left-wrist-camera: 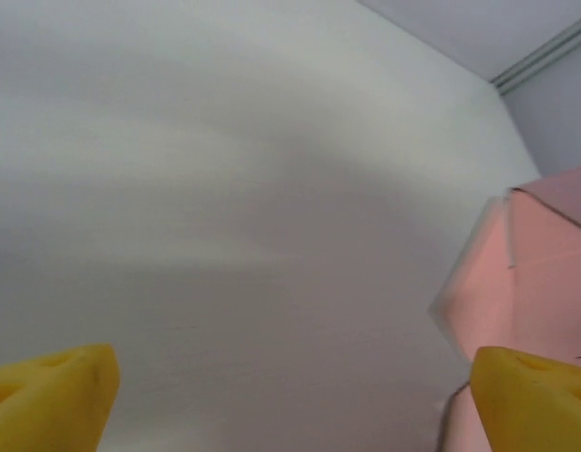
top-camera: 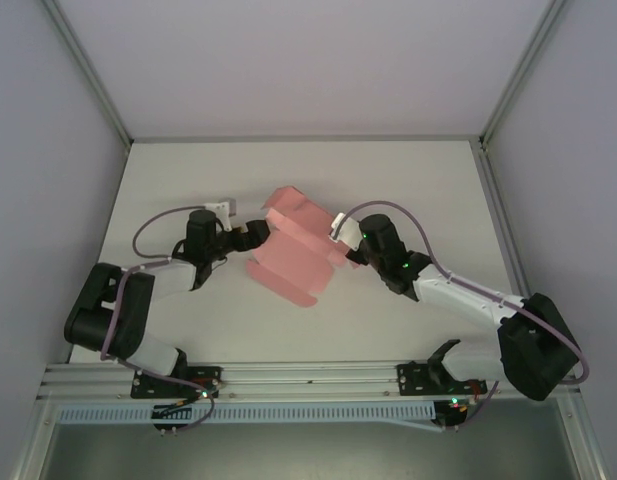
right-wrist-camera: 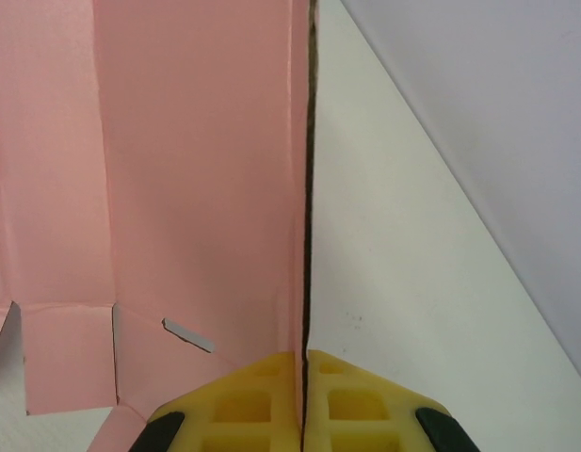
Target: Assemble paper box
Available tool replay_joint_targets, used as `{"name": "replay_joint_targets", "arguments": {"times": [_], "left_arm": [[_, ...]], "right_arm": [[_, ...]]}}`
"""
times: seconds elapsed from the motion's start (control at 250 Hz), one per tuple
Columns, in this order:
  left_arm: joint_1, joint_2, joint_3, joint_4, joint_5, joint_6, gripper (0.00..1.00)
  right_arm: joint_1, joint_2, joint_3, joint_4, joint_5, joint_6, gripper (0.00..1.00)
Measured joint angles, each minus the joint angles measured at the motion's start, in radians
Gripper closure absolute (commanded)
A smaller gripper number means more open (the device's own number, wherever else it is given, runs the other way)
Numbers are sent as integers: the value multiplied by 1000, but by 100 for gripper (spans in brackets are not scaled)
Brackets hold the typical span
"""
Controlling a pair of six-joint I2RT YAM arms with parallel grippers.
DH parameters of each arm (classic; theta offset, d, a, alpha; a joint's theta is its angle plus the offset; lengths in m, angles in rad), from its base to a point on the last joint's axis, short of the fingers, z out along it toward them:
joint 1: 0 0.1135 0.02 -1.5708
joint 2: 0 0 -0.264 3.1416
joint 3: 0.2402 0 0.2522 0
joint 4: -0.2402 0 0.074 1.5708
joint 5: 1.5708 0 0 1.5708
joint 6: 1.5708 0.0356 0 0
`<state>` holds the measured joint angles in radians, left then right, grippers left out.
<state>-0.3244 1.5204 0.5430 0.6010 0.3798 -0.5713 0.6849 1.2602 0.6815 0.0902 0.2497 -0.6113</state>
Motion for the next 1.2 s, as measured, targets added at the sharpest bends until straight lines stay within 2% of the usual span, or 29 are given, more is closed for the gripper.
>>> {"name": "replay_joint_targets", "arguments": {"times": [0.036,0.148,0.212,0.319,0.351,0.403,0.459,0.623,0.683,0.735,0.803,0.942,1.11,1.202], "left_arm": [[0,10,0,24,26,0,24],[0,47,-2,121,124,-3,23],[0,64,-5,193,182,-20,31],[0,80,-2,258,238,-35,38],[0,85,0,272,248,-39,43],[0,91,0,293,261,-53,56],[0,95,0,311,271,-55,57],[0,96,-1,327,276,-57,69],[0,96,-1,327,275,-57,81],[-3,96,-2,327,275,-54,95],[-11,95,-2,322,259,-39,97],[-82,57,7,206,134,43,100],[-281,-3,105,-39,-196,220,100],[-363,-2,167,-129,-340,296,100]], "right_arm": [[0,-1,-3,1,-2,4,100],[0,-1,-10,-7,-8,17,100],[0,-1,-10,-10,-9,21,100],[0,-1,-10,-11,-12,22,100],[0,-1,-10,-11,-13,26,100],[0,-1,-10,-12,-15,31,100],[0,-1,-10,-13,-14,37,100],[0,-1,-10,-15,-14,47,100],[0,-1,-10,-16,-14,50,100],[0,-1,-10,-18,-14,56,100],[0,2,-10,-24,-13,63,100],[-3,19,-8,-49,-9,73,100],[-2,25,-7,-72,11,69,100],[2,28,-3,-76,27,69,100]]}}
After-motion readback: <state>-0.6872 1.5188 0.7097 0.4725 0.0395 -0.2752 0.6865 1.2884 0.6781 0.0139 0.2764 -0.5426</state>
